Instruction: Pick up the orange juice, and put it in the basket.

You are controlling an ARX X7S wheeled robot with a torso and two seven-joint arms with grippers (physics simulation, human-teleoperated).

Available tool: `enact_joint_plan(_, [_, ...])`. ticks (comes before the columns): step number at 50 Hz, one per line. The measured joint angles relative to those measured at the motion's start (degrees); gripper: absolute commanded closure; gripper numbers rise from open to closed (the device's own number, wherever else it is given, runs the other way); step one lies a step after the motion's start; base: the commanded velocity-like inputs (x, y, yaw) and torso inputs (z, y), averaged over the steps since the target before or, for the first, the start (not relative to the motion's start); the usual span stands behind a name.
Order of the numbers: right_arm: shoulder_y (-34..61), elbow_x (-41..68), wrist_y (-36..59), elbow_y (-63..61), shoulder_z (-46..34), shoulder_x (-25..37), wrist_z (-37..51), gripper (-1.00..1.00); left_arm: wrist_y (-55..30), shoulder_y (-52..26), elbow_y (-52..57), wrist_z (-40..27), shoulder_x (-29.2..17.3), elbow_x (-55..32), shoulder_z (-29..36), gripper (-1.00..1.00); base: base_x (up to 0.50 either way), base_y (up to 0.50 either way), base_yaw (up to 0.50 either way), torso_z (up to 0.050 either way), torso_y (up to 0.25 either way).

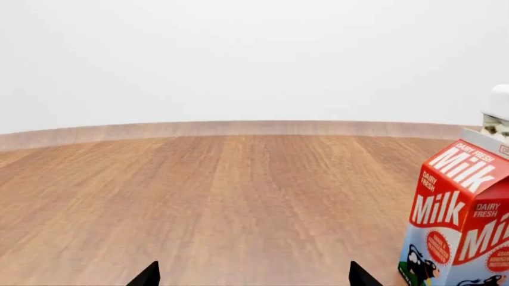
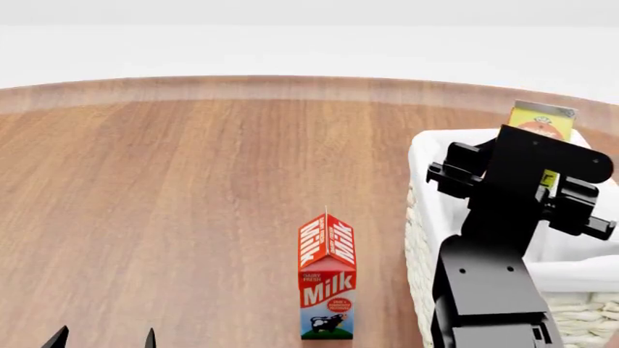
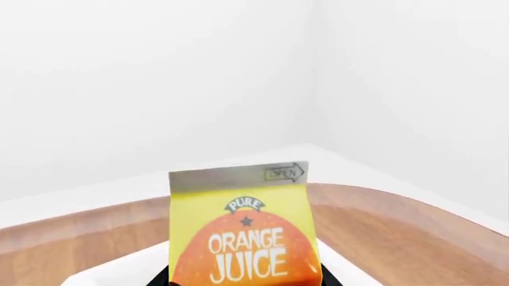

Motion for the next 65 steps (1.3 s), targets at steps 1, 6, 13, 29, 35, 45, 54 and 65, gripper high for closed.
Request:
enact_joint_plan(1, [0.19,-0.06,-0.27,0.51,-0.03,-0.09,-0.06,1.0,0.0,0.0,0.0,-0.01,-0.01,-0.01,0.01,-1.0,0.0,0.0,0.0,0.0,0.0])
enact_joint_plan(6, [1.07,-0.29,-1.55,2.96,-0.14,-0.52,-0.35,1.0,0.02,-0.02,-0.01,-0.05,-0.04,-0.04,0.06,-1.0,0.0,0.0,0.0,0.002,0.002])
enact_joint_plan(13, [2.01,-0.43,-2.64,5.29,-0.17,-0.86,-0.51,-1.0,0.05,-0.04,-0.02,-0.1,-0.08,-0.09,0.13,-1.0,0.0,0.0,0.0,0.0,0.0])
enact_joint_plan(29, [2.05,-2.29,-1.16,2.95,-0.33,-0.59,-0.27,-1.0,0.12,-0.09,-0.04,-0.22,-0.18,-0.19,0.29,-1.0,0.0,0.0,0.0,0.0,0.0])
enact_joint_plan(35, [1.04,-2.24,-0.7,0.77,-0.62,-0.57,-0.45,-1.0,0.14,-0.11,-0.04,-0.27,-0.22,-0.23,0.35,-1.0,0.0,0.0,0.0,0.0,0.0])
enact_joint_plan(45, [-2.39,-1.19,1.56,-8.42,-1.24,0.67,-1.0,-1.0,0.18,-0.14,-0.06,-0.35,-0.28,-0.29,0.44,-1.0,0.0,0.0,0.0,0.0,0.0])
enact_joint_plan(54, [-5.97,-0.45,1.18,-15.62,-1.85,2.01,-2.18,-1.0,0.21,-0.17,-0.07,-0.41,-0.34,-0.35,0.53,-1.0,0.0,0.0,0.0,0.0,0.0])
enact_joint_plan(65, [-9.77,0.48,-0.27,-22.01,-2.38,3.37,-3.75,-1.0,0.26,-0.21,-0.08,-0.49,-0.4,-0.42,0.63,-1.0,0.0,0.0,0.0,0.0,0.0])
